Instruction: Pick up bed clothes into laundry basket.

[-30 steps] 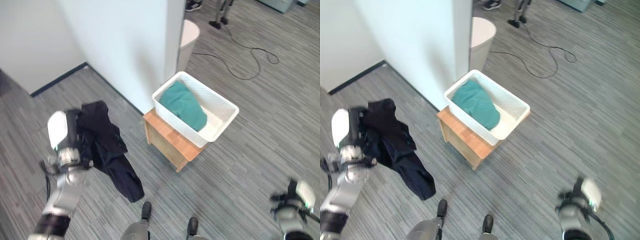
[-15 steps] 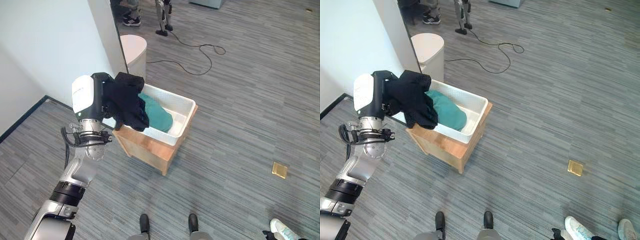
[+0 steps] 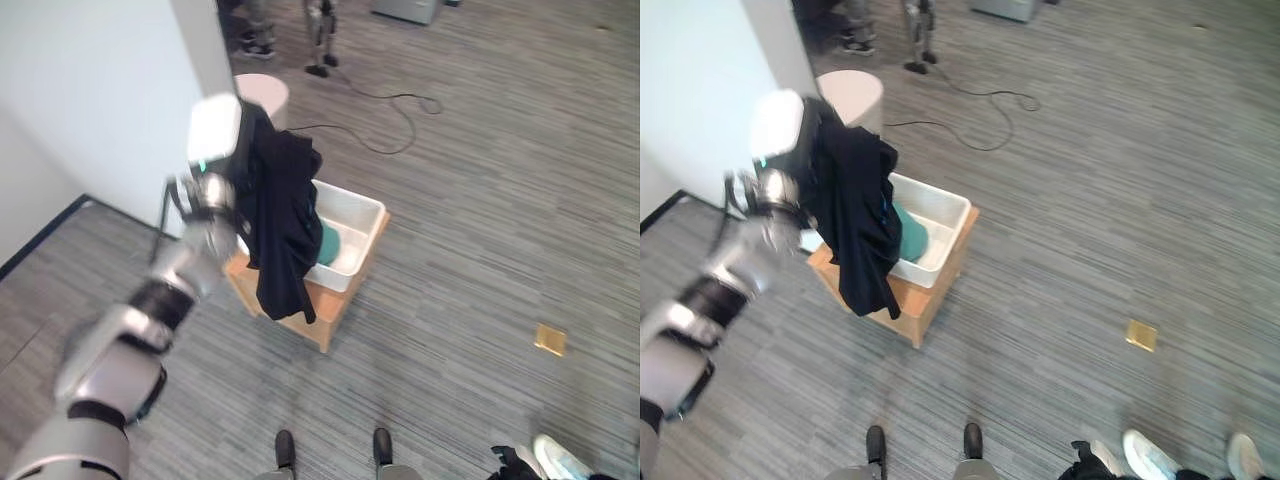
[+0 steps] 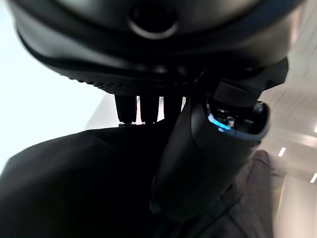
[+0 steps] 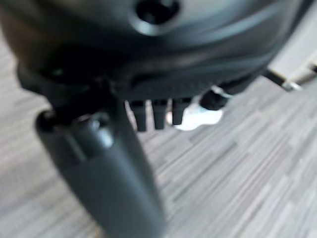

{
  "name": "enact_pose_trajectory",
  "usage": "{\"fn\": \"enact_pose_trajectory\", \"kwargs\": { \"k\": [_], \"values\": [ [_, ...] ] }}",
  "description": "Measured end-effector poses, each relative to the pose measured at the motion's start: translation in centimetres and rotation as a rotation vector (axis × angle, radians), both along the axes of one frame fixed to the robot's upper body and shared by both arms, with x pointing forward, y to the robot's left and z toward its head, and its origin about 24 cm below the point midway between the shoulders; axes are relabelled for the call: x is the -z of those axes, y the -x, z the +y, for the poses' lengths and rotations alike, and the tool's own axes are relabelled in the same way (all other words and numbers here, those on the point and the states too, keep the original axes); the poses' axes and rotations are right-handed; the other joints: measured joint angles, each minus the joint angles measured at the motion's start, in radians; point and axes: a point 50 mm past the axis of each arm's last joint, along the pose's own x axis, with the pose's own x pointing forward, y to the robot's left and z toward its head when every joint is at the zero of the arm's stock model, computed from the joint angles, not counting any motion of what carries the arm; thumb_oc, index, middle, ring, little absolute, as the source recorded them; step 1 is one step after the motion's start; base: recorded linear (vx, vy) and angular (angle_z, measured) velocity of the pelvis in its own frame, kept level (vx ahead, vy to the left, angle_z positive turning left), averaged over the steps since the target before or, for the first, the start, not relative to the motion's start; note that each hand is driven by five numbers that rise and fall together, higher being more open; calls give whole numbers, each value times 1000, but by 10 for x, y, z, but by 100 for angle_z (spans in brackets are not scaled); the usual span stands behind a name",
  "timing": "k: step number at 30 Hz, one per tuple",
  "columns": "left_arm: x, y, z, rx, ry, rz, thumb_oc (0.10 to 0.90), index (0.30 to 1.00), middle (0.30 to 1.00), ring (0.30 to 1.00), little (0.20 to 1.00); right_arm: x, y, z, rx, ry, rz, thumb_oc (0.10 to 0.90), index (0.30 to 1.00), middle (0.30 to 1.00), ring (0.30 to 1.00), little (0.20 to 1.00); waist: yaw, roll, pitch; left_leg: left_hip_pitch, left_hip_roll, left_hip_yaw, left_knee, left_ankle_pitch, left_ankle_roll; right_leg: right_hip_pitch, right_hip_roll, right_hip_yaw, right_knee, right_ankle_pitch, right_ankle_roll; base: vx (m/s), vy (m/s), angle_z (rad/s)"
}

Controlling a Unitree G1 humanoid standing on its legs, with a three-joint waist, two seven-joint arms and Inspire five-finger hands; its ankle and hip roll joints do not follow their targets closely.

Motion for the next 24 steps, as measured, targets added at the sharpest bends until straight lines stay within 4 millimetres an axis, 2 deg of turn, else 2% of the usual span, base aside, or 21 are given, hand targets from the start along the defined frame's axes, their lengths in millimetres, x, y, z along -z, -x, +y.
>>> {"fn": "enact_pose_trajectory", "kwargs": {
  "k": [1, 3, 5, 10, 17, 20, 24],
  "values": [
    [-4, 0, -2, 6, 0, -12, 400, 300, 300, 300, 300, 0, 1, 0, 1, 0, 3, 800, 900, 900, 900, 900, -1, 0, 0, 0, 0, 0, 0, 0, 0, 0, 0, 0, 0, 0, 0, 39, 41, -3],
    [-35, -7, -23, 35, -76, -45, 400, 300, 300, 300, 300, 1, -1, -2, 34, -14, 43, 800, 900, 900, 900, 900, 7, -4, -3, 0, 2, 7, 0, -5, 2, -4, 2, 3, 0, 3, 1, 9, 25, -8],
    [-55, -4, -28, 62, -60, -100, 400, 300, 300, 300, 300, -1, -9, -2, 29, -16, 15, 800, 900, 900, 900, 900, -2, -5, -6, 4, -1, 14, 0, -6, 3, -5, -1, 10, 0, 4, 1, 24, 33, -12],
    [-85, 4, -41, 122, -50, -189, 400, 300, 300, 300, 300, -3, -21, 3, 12, -40, -22, 800, 900, 900, 900, 900, -8, -4, -7, 4, 0, 16, 0, -6, 3, -6, 1, 12, 0, 4, 1, 3, 3, -1],
    [-83, 4, -47, 137, -59, -189, 400, 300, 300, 300, 300, -4, -23, 3, 21, -46, -32, 800, 900, 900, 900, 900, -12, -5, -9, 4, 0, 19, 0, -9, 2, -14, 1, 13, 0, 4, 1, 13, 5, -1],
    [-66, -9, -41, 72, -80, -114, 400, 300, 300, 300, 300, -3, -22, 4, 26, -50, -32, 800, 900, 900, 900, 900, -17, -10, -36, -4, -1, 35, 0, -13, 4, -30, 0, 30, 2, 4, 1, 0, 3, -15],
    [-56, -15, -37, 29, -86, -72, 400, 300, 300, 300, 300, -3, -23, 5, 15, -48, -28, 800, 900, 900, 900, 900, -28, -15, -47, -32, 0, 50, 0, -13, 4, -70, 4, 40, 7, 15, 1, -29, 16, -14]
  ]
}}
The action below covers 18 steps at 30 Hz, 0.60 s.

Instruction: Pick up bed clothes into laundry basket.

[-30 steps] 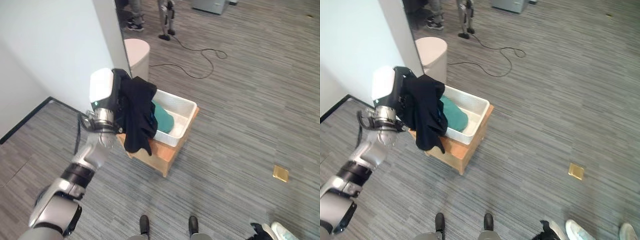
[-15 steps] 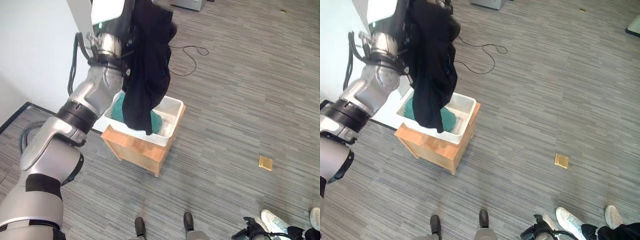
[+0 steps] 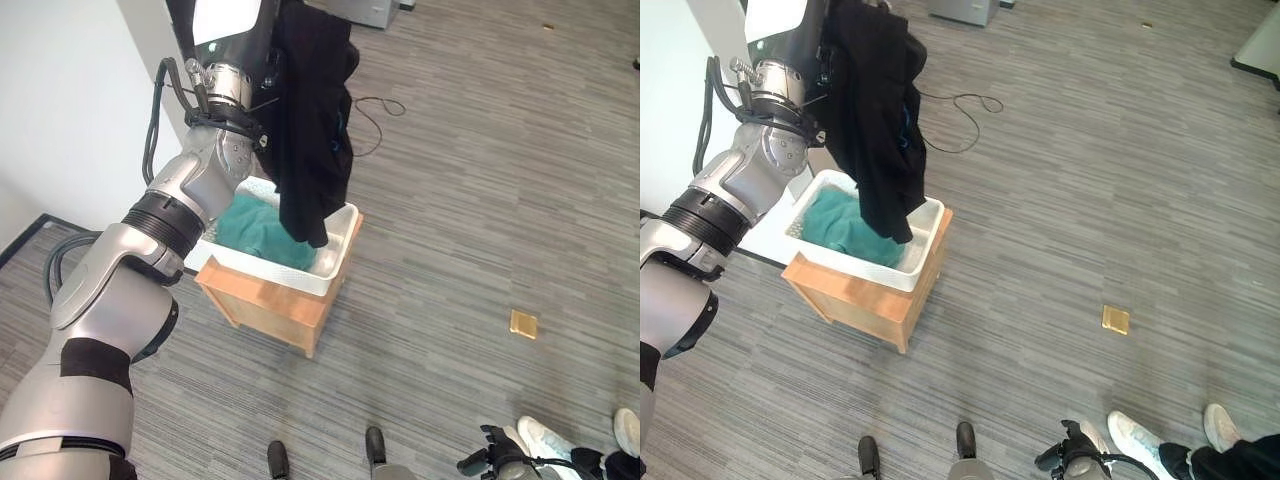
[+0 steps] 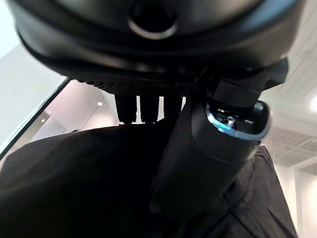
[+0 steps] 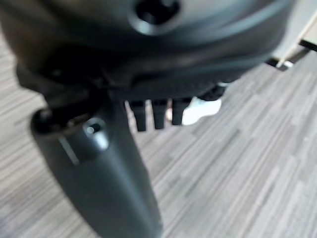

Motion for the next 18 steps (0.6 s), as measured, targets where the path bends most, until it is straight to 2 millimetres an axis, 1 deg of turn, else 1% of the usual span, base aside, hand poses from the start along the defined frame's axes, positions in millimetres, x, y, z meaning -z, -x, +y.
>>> {"fn": "enact_pose_trajectory", "kwargs": {
  "k": [3, 5, 6, 7, 8, 9, 10, 12, 16, 18],
  "values": [
    [12, -6, 8, -59, -36, 51, 400, 300, 300, 300, 300, 0, -1, 2, -4, -3, -1, 800, 900, 900, 900, 900, -6, -6, -2, -11, 1, 18, 0, 0, 0, -21, 1, -1, 0, 11, -1, -7, 2, -18],
    [15, -8, 11, -73, -46, 77, 400, 300, 300, 300, 300, 0, -1, 2, -4, -4, -1, 800, 900, 900, 900, 900, -11, -9, -2, -20, 0, 22, 0, 0, 1, -31, 1, -1, -1, 13, -2, -31, -3, -6],
    [18, -9, 10, -81, -48, 85, 400, 300, 300, 300, 300, 2, 3, 2, 0, -4, 8, 800, 900, 900, 900, 900, -21, -14, 0, -25, 1, 23, 0, 0, 1, -38, 2, 0, 0, 13, -2, -43, -10, -1],
    [18, -10, 11, -87, -48, 87, 400, 300, 300, 300, 300, 1, 1, 2, -6, -2, 4, 800, 900, 900, 900, 900, -18, -15, 0, -29, 2, 21, 0, 0, 1, -40, 3, -3, 0, 13, -2, -35, -6, -1],
    [21, -12, 12, -104, -53, 98, 400, 300, 300, 300, 300, 2, -2, 6, -48, 6, 12, 800, 900, 900, 900, 900, -18, -21, -1, -34, 4, 22, 0, 0, 1, -47, 4, -3, -1, 13, -2, 0, 0, 0],
    [23, -13, 11, -115, -60, 106, 400, 300, 300, 300, 300, 4, 1, 10, -76, 15, 21, 800, 900, 900, 900, 900, -19, -26, 0, -45, 6, 22, 0, 0, 0, -57, 6, -3, -1, 14, -3, -45, 1, -3],
    [24, -13, 13, -126, -73, 108, 400, 300, 300, 300, 300, 3, -4, 14, -88, 3, -1, 800, 900, 900, 900, 900, -19, -30, 0, -56, 7, 22, 0, 2, -1, -69, 8, -3, -1, 17, -6, -74, -20, -3],
    [28, -14, 14, -148, -74, 123, 400, 300, 300, 300, 300, 5, -3, 18, -95, 0, -7, 800, 900, 900, 900, 900, -27, -33, 1, -68, 8, 24, 0, 2, -1, -82, 9, -2, -1, 19, -7, -106, -32, -3],
    [29, -15, 16, -164, -92, 124, 400, 300, 300, 300, 300, 5, -5, 22, -99, 6, -21, 800, 900, 900, 900, 900, -28, -48, 9, -102, 10, 27, 0, 4, -1, -120, 11, -1, 1, 20, -7, -43, -12, -2],
    [34, -16, 21, -187, -87, 141, 400, 300, 300, 300, 300, 5, -6, 23, -106, 8, -26, 800, 900, 900, 900, 900, -36, -64, 18, -106, 14, 29, 1, 4, -1, -129, 14, -2, 6, 21, -7, -91, -19, -7]
  ]
}}
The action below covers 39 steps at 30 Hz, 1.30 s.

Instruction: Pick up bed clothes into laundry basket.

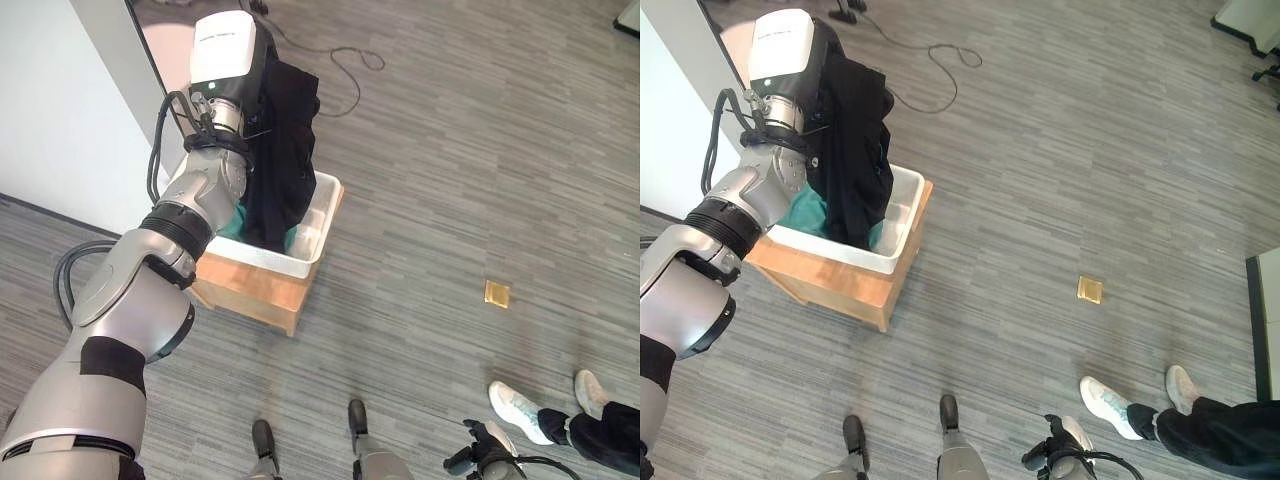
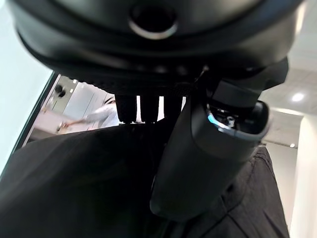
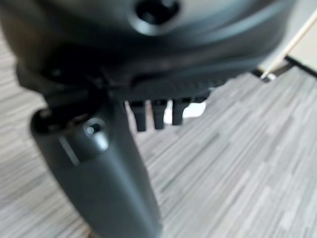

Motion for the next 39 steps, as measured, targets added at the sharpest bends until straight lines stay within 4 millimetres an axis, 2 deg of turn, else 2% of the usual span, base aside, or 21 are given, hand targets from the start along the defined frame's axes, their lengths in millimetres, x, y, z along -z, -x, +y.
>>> {"fn": "enact_pose_trajectory", "kwargs": {
  "k": [1, 4, 6, 7, 11, 14, 17, 23, 29, 32, 33, 36, 39],
  "values": [
    [-2, 0, 2, -7, -11, -9, 400, 300, 300, 300, 300, -1, -3, 2, -23, 8, -9, 800, 900, 900, 900, 900, -2, -16, 11, -11, 1, 1, 0, 0, 0, -13, 0, -1, 0, 0, 0, -18, -3, -8],
    [3, -1, 6, -37, -19, 14, 400, 300, 300, 300, 300, -2, -7, 3, -26, 6, -19, 800, 900, 900, 900, 900, -15, -37, 25, -16, 0, 1, 0, 0, 0, -17, -1, -2, -2, 2, -1, -37, -3, -2],
    [9, -1, 6, -38, -10, 13, 400, 300, 300, 300, 300, -2, -8, 4, -31, 14, -27, 800, 900, 900, 900, 900, -10, -37, 39, -30, 2, 0, 7, 0, 0, -33, 0, -2, 9, 2, -1, -143, -15, -2],
    [5, 0, 5, -36, 0, -25, 800, 900, 900, 900, 900, -3, -10, 4, -37, 23, -46, 800, 900, 900, 900, 900, -7, -32, 68, -35, 5, -7, 12, 0, 0, -35, 0, -8, 2, 15, 2, -44, -7, 1],
    [19, -3, 18, -104, -2, 58, 800, 900, 900, 900, 900, -9, -28, 10, -58, 5, -100, 800, 900, 900, 900, 900, -12, -26, 129, -39, 0, -9, 0, 2, -1, -38, -1, -15, -12, 19, -4, -46, -8, -1],
    [30, -1, 16, -90, 10, 50, 800, 900, 900, 900, 900, -10, -28, 10, -63, 16, -111, 800, 900, 900, 900, 900, -10, -14, 158, -49, 4, -18, 1, 3, -2, -42, 1, -30, -12, 19, -4, -54, -21, 6],
    [47, -1, 18, -103, 24, 96, 800, 900, 900, 900, 900, -11, -32, 12, -70, 10, -127, 800, 900, 900, 900, 900, -12, -12, 164, -52, 5, -18, 0, 4, -2, -45, 1, -31, -12, 19, -4, -7, -5, 2],
    [52, -1, 2, -70, 27, 97, 800, 900, 900, 900, 900, -12, -37, 16, -95, 7, -142, 800, 900, 900, 900, 900, -6, -10, 170, -12, 10, -34, 0, 4, -2, 4, 1, -63, -12, 20, -5, -2, -33, 7],
    [47, 0, -10, -26, 27, 62, 800, 900, 900, 900, 900, -14, -40, 16, -96, 9, -147, 800, 900, 900, 900, 900, 17, -9, 170, 12, 10, -43, 0, 4, -2, 33, 1, -83, -13, 20, -5, 3, -4, 3],
    [48, 1, -8, -33, 31, 65, 800, 900, 900, 900, 900, -16, -46, 17, -101, 9, -158, 800, 900, 900, 900, 900, 32, -6, 170, 15, 6, -43, 0, 4, -2, 36, -6, -94, -12, 19, -5, 85, -30, 0],
    [48, 2, -12, -16, 38, 62, 800, 900, 900, 900, 900, -13, -41, 16, -85, 16, -124, 800, 900, 900, 900, 900, 33, -6, 170, 27, 4, -40, 0, 5, -3, 44, -5, -111, -13, 21, -8, 49, -8, -1],
    [48, 7, -25, 64, 90, 32, 800, 900, 900, 900, 900, -10, -34, 14, -91, 22, -98, 800, 900, 900, 900, 900, 46, 15, 164, 66, 3, -49, 0, 5, -2, 90, -8, -116, -13, 21, -7, 58, -18, 9],
    [33, 21, -51, 219, 163, -49, 800, 900, 900, 900, 900, -6, -25, 14, -95, 15, -65, 800, 900, 900, 900, 900, 47, 44, 149, 76, -1, -92, 0, 7, -4, 124, -12, -159, -13, 16, -5, 28, -13, 35]
  ]
}}
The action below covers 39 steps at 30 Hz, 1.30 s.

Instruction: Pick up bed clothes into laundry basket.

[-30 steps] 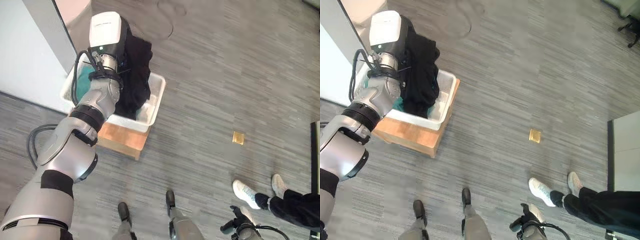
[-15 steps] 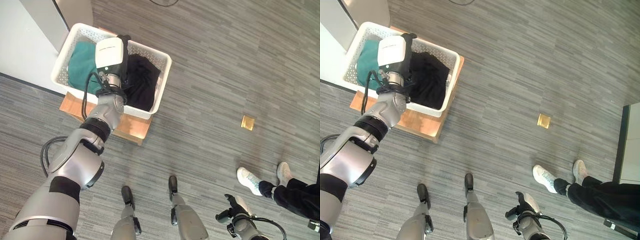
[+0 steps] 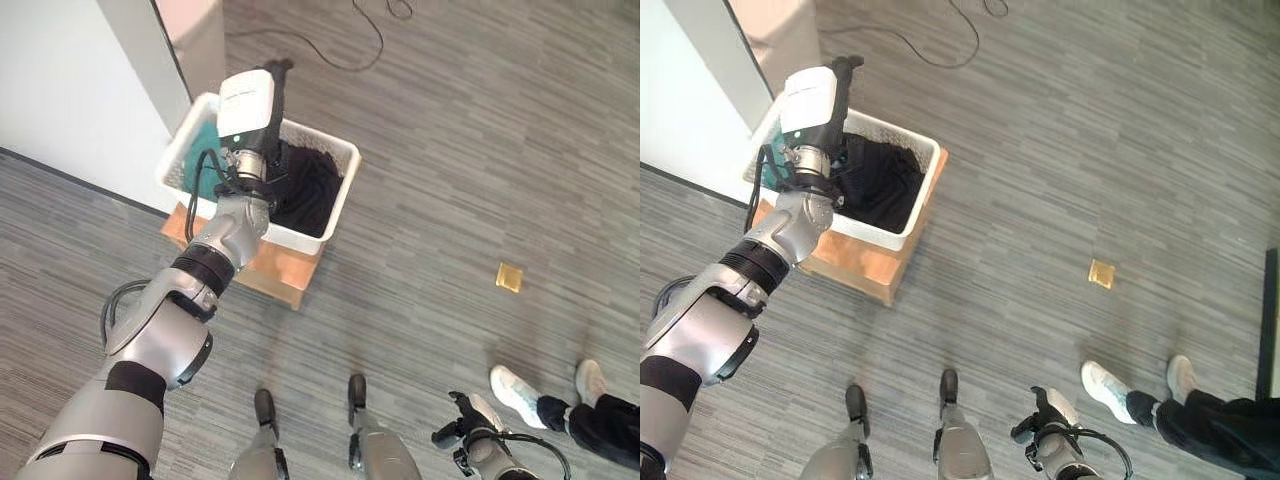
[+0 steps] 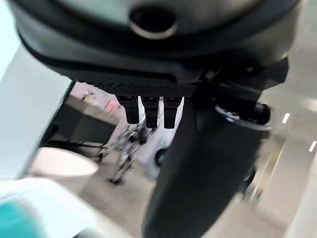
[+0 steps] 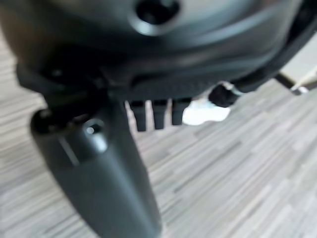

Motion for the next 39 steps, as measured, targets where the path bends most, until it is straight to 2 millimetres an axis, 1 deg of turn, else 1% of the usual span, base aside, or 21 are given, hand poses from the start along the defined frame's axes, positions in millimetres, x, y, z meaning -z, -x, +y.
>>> {"fn": "enact_pose_trajectory", "kwargs": {
  "k": [2, 4, 5, 6, 7, 8, 9, 11, 12, 16, 21, 22, 25, 27, 29, 30, 32, 34, 35, 36, 39],
  "values": [
    [-4, 5, -8, 52, 12, -44, 800, 900, 900, 900, 900, 2, 6, 0, 2, -2, 15, 800, 900, 900, 900, 900, 10, 18, -11, 0, -3, -8, 0, 2, 0, 6, -2, -4, 0, -1, 1, 21, -30, 17],
    [-1, 11, -5, 72, 67, -43, 800, 900, 900, 900, 900, 2, 6, 0, 5, -9, 17, 800, 900, 900, 900, 900, 33, 39, -24, 5, -7, -12, 0, 2, -1, 12, -5, -9, 0, -5, 1, 50, -67, -2],
    [5, 19, -5, 101, 125, -46, 800, 900, 900, 900, 900, 4, 11, -2, 18, -10, 31, 800, 900, 900, 900, 900, 26, 45, -28, 9, -7, -16, 0, 2, -1, 16, -4, -10, 0, -8, -2, 20, -17, 33],
    [17, 30, -15, 167, 159, -54, 800, 900, 900, 900, 900, 8, 23, -5, 30, -10, 63, 800, 900, 900, 900, 900, 34, 66, -41, 11, -6, -45, 0, 6, -4, 37, -4, -36, 0, -15, -3, 11, -10, 50],
    [22, 34, -21, 199, 156, -42, 800, 900, 900, 900, 900, 10, 30, -5, 33, -11, 90, 800, 900, 900, 900, 900, 48, 72, -46, 15, -2, -60, 0, 9, -6, 48, 0, -47, 0, -17, -4, 54, -55, 53],
    [26, 35, -20, 201, 154, -35, 800, 900, 900, 900, 900, 11, 32, -6, 32, -9, 96, 800, 900, 900, 900, 900, 59, 75, -49, 15, -1, -65, 0, 12, -6, 52, 1, -53, 0, -19, -5, 32, -61, 25],
    [30, 35, -16, 193, 157, -21, 800, 900, 900, 900, 900, 8, 23, -4, 21, -11, 72, 800, 900, 900, 900, 900, 86, 80, -53, 15, -1, -74, 1, 14, -7, 59, 0, -63, 0, -22, -3, 43, -76, 18],
    [49, 41, -15, 207, 171, 31, 800, 900, 900, 900, 900, 10, 33, -9, 35, 1, 116, 800, 900, 900, 900, 900, 89, 90, -61, 27, -4, -101, 4, 15, -7, 88, 0, -81, -1, -26, -4, 7, -31, 39],
    [58, 43, -13, 203, 168, 63, 800, 900, 900, 900, 900, 11, 35, -9, 36, -1, 124, 800, 900, 900, 900, 900, 107, 91, -68, 32, -6, -118, 3, 18, -9, 104, -1, -98, -1, -35, -6, 1, -24, 48],
    [81, 49, 13, 141, 168, 122, 800, 900, 900, 900, 900, 11, 33, -7, 14, -1, 118, 800, 900, 900, 900, 900, 157, 93, -91, 32, -7, -163, 3, 29, -15, 127, 2, -133, -1, -43, -5, -9, -35, 34],
    [127, 74, 44, 73, 183, 240, 800, 900, 900, 900, 900, 14, 41, -3, 6, -7, 143, 800, 900, 900, 900, 900, 205, 100, -127, 34, -16, -204, 3, 34, -13, 153, -3, -171, -1, -57, 2, -4, -30, 26],
    [143, 81, 53, 42, 175, 287, 800, 900, 900, 900, 900, 15, 41, -2, 1, -10, 142, 800, 900, 900, 900, 900, 229, 102, -135, 34, -19, -209, 3, 34, -13, 157, -5, -173, -1, -58, 3, -7, -33, 6],
    [166, 95, 70, -14, 178, 358, 800, 900, 900, 900, 900, 17, 40, 5, -5, -25, 141, 800, 900, 900, 900, 900, 248, 102, -140, 39, -22, -215, 3, 36, -11, 166, -8, -175, -1, -61, 6, -5, -23, 8],
    [188, 110, 84, -63, 194, 435, 800, 900, 900, 900, 900, 20, 46, 11, -6, -40, 157, 800, 900, 900, 900, 900, 258, 103, -142, 49, -24, -226, 2, 36, -11, 182, -8, -182, -8, -68, 5, -4, -33, 16],
    [199, 119, 91, -88, 202, 470, 800, 900, 900, 900, 900, 23, 52, 15, -9, -49, 172, 800, 900, 900, 900, 900, 281, 104, -145, 51, -25, -237, 2, 36, -13, 191, -7, -197, -8, -72, 6, 4, -27, 20],
    [205, 125, 96, -107, 216, 488, 800, 900, 900, 900, 900, 24, 54, 17, -6, -55, 178, 800, 900, 900, 900, 900, 277, 103, -148, 52, -25, -240, 0, 37, -13, 193, -7, -198, -8, -74, 6, 5, -31, 14],
    [221, 141, 108, -156, 267, 552, 800, 900, 900, 900, 900, 27, 63, 21, -6, -63, 198, 800, 900, 900, 900, 900, 291, 108, -153, 62, -28, -258, 0, 37, -13, 211, -7, -214, -8, -79, 6, -1, -36, 19],
    [228, 148, 112, -175, 301, 582, 800, 900, 900, 900, 900, 27, 63, 21, -6, -63, 198, 800, 900, 900, 900, 900, 307, 110, -155, 65, -30, -272, 0, 37, -14, 223, -7, -227, -8, -83, 8, 3, -35, 19],
    [235, 154, 116, -196, 342, 605, 800, 900, 900, 900, 900, 28, 69, 20, 0, -58, 214, 800, 900, 900, 900, 900, 316, 111, -161, 66, -31, -275, 0, 36, -14, 224, -7, -228, -8, -85, 8, -5, -58, 16],
    [241, 161, 120, -215, 375, 626, 800, 900, 900, 900, 900, 27, 64, 20, -5, -57, 204, 800, 900, 900, 900, 900, 333, 116, -164, 64, -31, -282, -1, 33, -18, 227, -6, -233, -7, -86, 8, -5, -58, 11],
    [266, 179, 129, -311, 555, 691, 800, 900, 900, 900, 900, 27, 62, 20, -18, -48, 207, 800, 900, 900, 900, 900, 339, 117, -189, 70, -38, -307, -1, 35, -18, 249, -8, -265, -8, -94, 10, 5, -27, 28]
  ]
}}
